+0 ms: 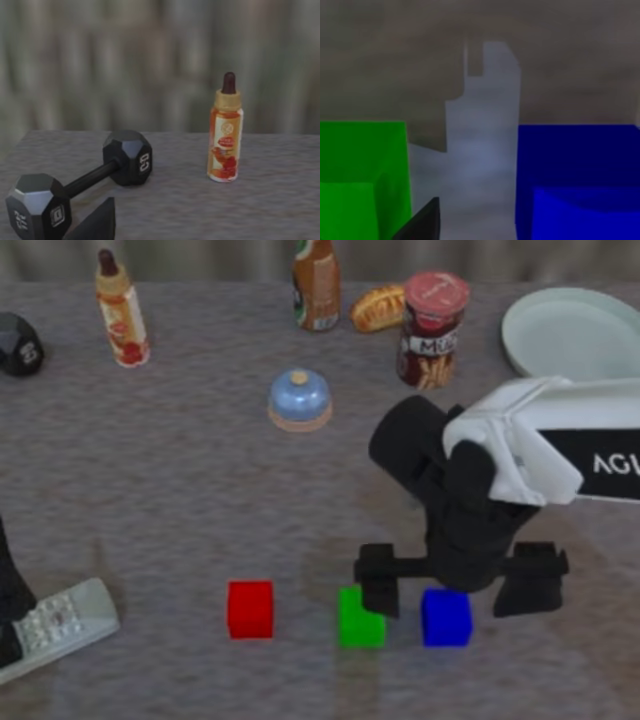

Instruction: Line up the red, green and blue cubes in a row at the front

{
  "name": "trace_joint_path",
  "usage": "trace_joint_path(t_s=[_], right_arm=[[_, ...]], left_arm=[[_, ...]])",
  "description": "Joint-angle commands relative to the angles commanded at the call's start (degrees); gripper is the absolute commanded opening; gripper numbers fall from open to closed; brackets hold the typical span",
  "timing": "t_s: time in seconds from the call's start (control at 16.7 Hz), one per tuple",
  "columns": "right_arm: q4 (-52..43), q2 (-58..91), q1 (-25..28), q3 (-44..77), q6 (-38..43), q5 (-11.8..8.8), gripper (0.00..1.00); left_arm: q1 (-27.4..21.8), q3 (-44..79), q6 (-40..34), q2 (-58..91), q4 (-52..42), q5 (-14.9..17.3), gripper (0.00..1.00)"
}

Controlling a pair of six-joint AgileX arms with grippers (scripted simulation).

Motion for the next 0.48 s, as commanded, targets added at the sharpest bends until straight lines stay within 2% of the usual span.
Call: trace_joint_path(t_s=[0.3, 0.48], right_arm=[[-10.99, -3.77, 0.58, 6.2, -0.03, -0.04, 1.0], [-14.08, -5.59, 0.56, 8.31, -0.09, -0.03, 1.0]], left_arm=[[0.0, 0.0, 0.0, 0.0, 0.0, 0.0, 1.0], [0.0, 0.0, 0.0, 0.0, 0.0, 0.0, 1.0]])
